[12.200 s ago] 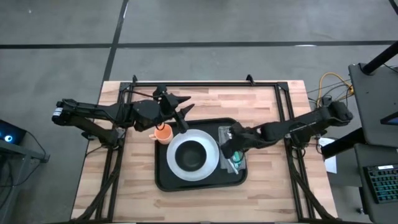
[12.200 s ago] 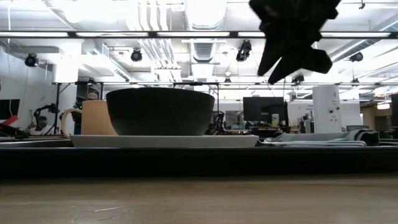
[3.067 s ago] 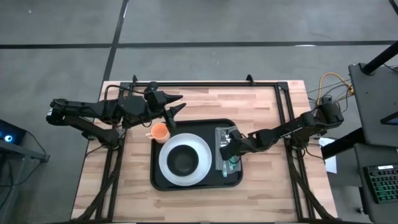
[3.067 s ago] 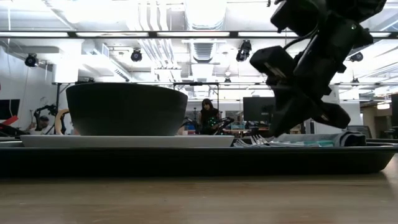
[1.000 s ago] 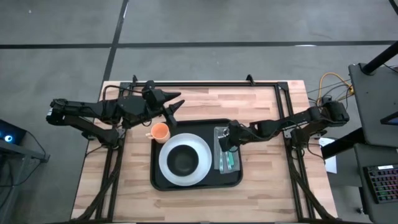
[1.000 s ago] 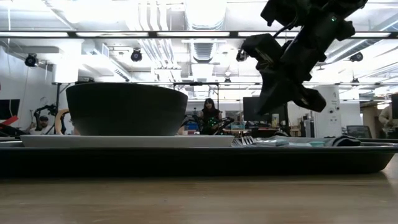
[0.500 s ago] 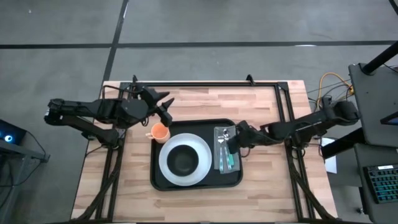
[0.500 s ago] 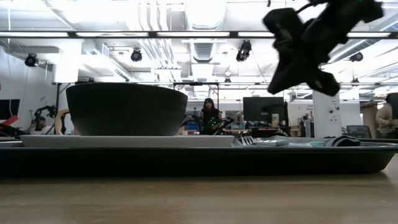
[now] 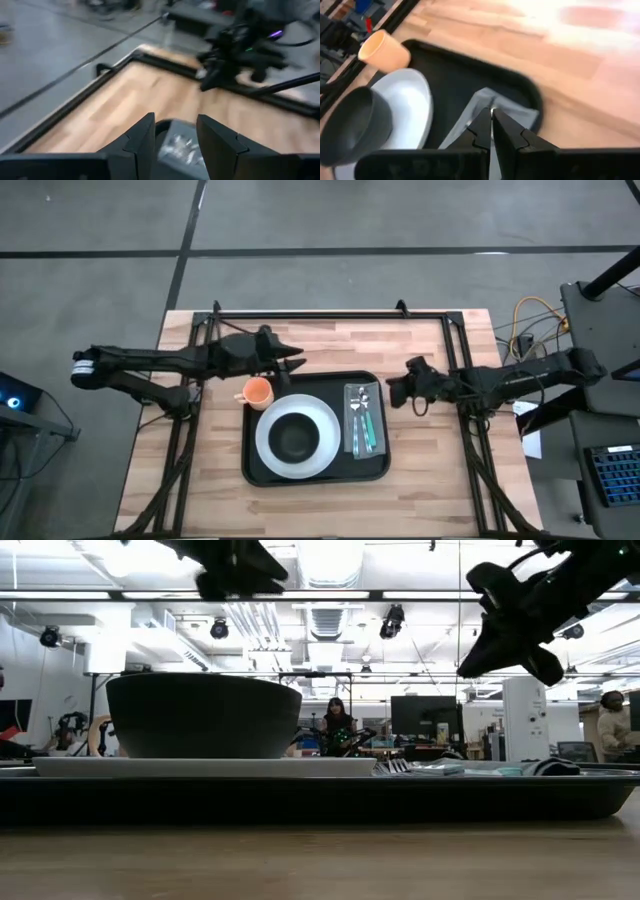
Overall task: Set up tray
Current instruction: Return to Home Position
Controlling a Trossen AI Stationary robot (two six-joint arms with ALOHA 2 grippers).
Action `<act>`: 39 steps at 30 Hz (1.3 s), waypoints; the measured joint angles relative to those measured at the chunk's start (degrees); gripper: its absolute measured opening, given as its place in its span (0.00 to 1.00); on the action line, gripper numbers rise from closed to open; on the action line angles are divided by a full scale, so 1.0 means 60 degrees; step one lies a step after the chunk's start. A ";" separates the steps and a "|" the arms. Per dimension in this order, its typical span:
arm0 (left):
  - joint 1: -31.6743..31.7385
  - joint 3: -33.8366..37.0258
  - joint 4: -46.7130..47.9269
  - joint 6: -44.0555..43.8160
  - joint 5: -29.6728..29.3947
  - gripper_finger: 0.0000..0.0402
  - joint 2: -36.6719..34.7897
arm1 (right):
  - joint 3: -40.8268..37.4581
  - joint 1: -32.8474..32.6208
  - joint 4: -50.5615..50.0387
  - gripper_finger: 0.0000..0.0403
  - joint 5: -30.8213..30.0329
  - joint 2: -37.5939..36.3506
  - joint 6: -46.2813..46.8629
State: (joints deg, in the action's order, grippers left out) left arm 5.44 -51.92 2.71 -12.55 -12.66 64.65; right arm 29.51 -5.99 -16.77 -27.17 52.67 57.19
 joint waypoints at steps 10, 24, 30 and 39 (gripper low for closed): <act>0.0872 0.2523 -0.3591 -0.0535 0.3343 0.31 0.0134 | -0.0693 0.0384 0.0324 0.02 0.0701 -0.1137 -0.1262; 0.1353 0.3269 -0.1969 -0.1998 0.2948 0.31 -0.1582 | -0.1552 0.0337 0.0532 0.02 0.1037 -0.1622 -0.0717; 0.1353 0.3730 -0.0389 -0.1830 0.2272 0.31 -0.3941 | -0.1251 0.0337 0.0559 0.02 0.1030 -0.1578 -0.0864; 0.1350 0.6210 -0.1433 -0.2400 0.3511 0.31 -0.7921 | -0.1317 0.0066 0.1264 0.02 0.1651 -0.1642 0.0399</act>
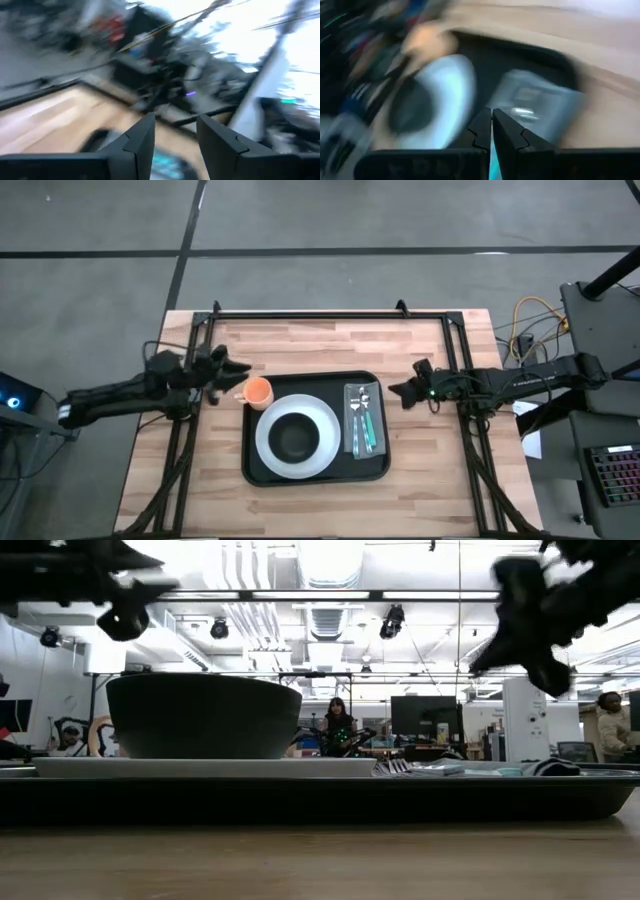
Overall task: Set up tray
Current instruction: Return to Home Position
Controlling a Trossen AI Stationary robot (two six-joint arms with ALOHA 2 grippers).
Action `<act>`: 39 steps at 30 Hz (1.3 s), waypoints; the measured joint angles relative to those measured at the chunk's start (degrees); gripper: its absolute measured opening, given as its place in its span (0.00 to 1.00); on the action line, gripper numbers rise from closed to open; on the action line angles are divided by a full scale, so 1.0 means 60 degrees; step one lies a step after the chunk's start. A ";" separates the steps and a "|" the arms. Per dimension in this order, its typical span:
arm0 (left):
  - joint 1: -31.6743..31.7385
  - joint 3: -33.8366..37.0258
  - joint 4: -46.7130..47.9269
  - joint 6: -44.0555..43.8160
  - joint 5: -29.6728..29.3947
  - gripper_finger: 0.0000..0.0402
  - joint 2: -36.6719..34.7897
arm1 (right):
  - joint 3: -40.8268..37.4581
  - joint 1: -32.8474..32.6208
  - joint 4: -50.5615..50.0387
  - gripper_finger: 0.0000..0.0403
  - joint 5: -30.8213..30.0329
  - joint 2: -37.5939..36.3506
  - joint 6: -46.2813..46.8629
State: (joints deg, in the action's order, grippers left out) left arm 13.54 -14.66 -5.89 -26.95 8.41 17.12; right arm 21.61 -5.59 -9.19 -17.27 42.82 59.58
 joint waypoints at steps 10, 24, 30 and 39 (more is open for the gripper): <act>0.0000 0.0764 0.0300 -0.0375 0.2464 0.31 -0.0335 | -0.0521 -0.0122 0.5363 0.02 0.3117 -0.0032 -0.4721; -0.0017 0.0787 0.0104 -0.0403 0.2662 0.31 0.1119 | -0.0522 -0.0136 0.5858 0.02 0.2982 -0.0126 -0.2062; -0.1221 0.0778 -0.0997 -0.0421 0.2243 0.31 0.1062 | -0.0270 -0.0086 0.6004 0.02 0.3395 -0.0133 -0.3189; -0.4491 0.0784 -0.1449 0.0422 0.0458 0.31 0.1075 | -0.0252 -0.0065 0.6000 0.02 0.3991 -0.0115 -0.3428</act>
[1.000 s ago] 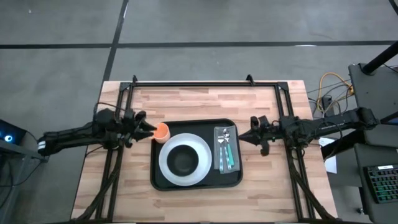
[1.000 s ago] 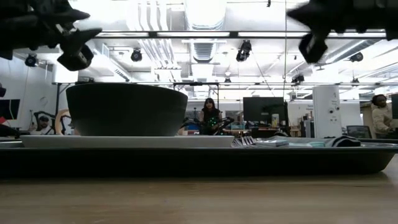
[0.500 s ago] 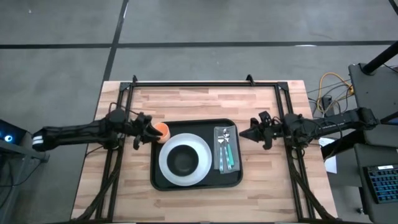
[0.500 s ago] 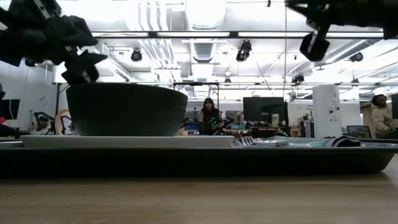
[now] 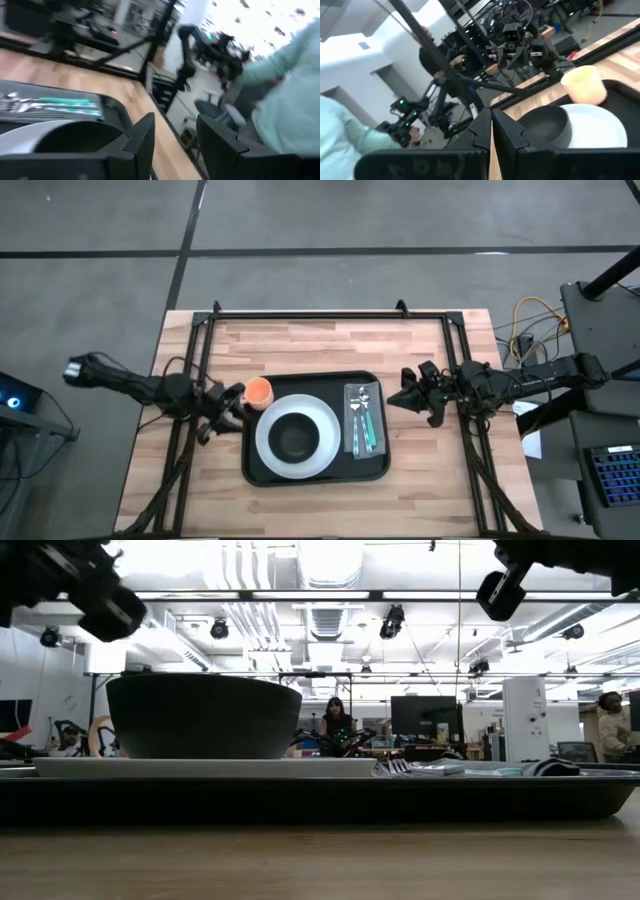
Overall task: Set up tray
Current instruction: Return to Home Position
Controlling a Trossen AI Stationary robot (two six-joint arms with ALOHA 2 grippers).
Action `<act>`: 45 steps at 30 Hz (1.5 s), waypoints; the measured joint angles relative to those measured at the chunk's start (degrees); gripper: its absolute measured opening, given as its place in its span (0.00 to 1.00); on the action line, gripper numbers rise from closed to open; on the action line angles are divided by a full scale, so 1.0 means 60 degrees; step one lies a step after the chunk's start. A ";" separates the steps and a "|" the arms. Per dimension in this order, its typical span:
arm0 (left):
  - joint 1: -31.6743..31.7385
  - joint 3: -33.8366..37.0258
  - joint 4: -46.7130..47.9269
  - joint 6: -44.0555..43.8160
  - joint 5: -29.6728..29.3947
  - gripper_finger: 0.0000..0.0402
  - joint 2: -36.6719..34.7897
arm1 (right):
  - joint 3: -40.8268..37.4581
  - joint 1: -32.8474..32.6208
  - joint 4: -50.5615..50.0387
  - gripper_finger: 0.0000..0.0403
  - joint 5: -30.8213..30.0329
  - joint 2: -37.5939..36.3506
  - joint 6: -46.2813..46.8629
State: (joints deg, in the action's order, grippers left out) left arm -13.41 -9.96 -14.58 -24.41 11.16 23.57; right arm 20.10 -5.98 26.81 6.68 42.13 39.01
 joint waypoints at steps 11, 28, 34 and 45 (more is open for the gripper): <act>-0.1797 0.0908 -0.0649 0.0870 -0.2715 0.31 -0.0269 | 0.0251 0.0008 0.0006 0.02 0.0758 0.0000 -0.0609; -0.1844 0.1558 -0.0125 0.1948 -0.2617 0.31 -0.2788 | 0.0317 0.0001 0.0158 0.02 0.0750 0.0014 -0.0926; -0.1844 0.1559 0.0219 0.1984 -0.2618 0.31 -0.3537 | 0.0313 0.0001 0.0486 0.02 0.1033 -0.0111 -0.1487; -0.1844 0.1563 0.0394 0.1636 -0.2605 0.31 -0.3870 | -0.0245 -0.0575 0.2784 0.02 0.3938 -0.0780 -0.1649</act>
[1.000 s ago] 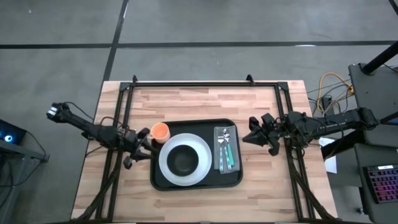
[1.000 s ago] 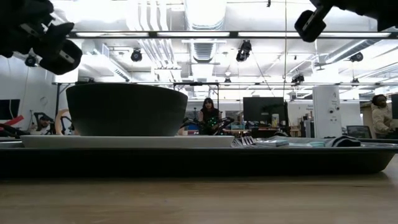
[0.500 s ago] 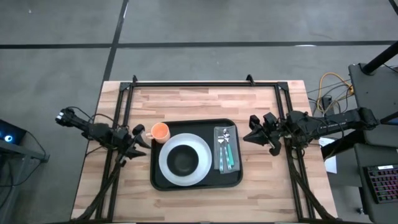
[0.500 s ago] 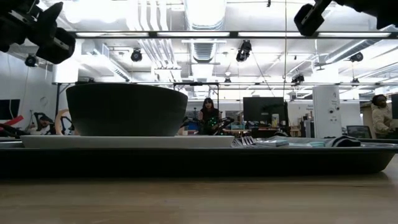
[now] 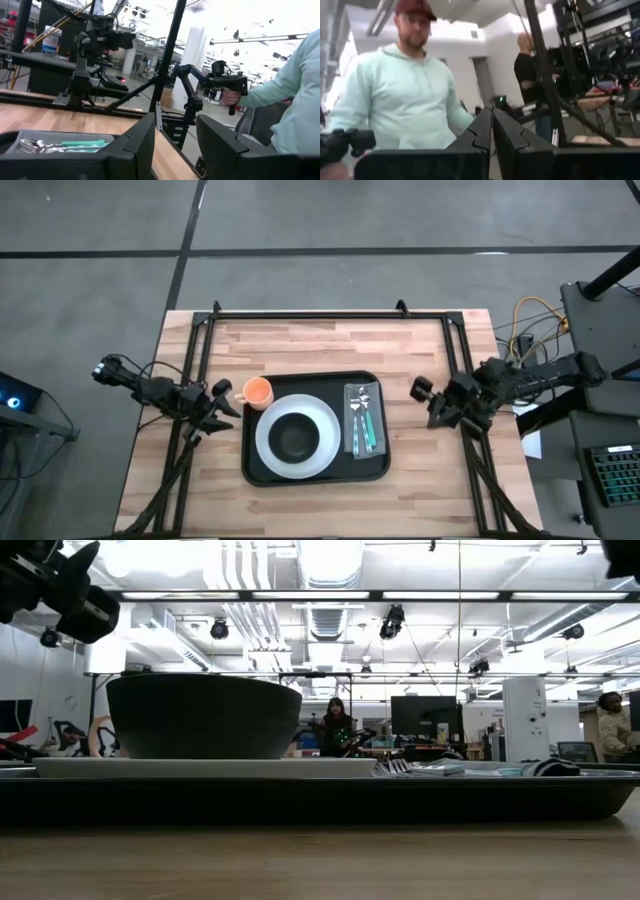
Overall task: Set up tray
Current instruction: Return to Home Position
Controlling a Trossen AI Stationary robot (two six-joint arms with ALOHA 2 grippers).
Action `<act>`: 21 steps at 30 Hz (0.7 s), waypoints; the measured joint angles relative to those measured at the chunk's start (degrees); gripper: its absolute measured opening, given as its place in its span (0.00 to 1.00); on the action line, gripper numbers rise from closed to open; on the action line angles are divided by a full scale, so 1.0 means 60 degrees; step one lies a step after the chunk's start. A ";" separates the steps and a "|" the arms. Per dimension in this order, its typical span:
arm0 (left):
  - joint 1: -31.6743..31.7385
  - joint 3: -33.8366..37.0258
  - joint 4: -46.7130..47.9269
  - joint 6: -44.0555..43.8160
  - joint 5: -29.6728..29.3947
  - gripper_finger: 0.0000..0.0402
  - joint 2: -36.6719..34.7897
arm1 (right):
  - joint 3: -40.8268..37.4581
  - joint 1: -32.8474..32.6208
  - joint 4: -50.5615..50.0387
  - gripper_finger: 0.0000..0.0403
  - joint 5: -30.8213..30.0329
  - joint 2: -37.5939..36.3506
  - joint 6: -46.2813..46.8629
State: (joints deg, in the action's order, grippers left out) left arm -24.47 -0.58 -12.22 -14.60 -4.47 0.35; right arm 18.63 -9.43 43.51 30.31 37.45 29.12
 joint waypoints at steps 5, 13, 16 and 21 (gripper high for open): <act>0.0000 0.0000 -0.0005 -0.0175 0.0000 0.31 -0.0006 | -0.0240 -0.1601 -0.0040 0.02 -0.2047 -0.0001 -0.1340; 0.0000 0.0004 -0.0067 -0.0199 -0.0004 0.31 -0.0009 | -0.1188 -0.3746 0.0897 0.02 -0.4297 -0.0054 -0.2243; 0.0000 0.0004 -0.0073 -0.0199 -0.0001 0.31 -0.0009 | -0.1726 -0.4129 0.1740 0.02 -0.4689 -0.0133 -0.2575; 0.0000 0.0004 -0.0372 -0.0199 -0.0015 0.31 -0.0015 | -0.2692 -0.4313 0.3419 0.02 -0.4879 -0.0303 -0.2903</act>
State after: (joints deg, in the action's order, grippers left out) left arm -24.47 -0.56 -14.45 -15.79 -4.56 0.26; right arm 2.48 -35.31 64.02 1.04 35.63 11.70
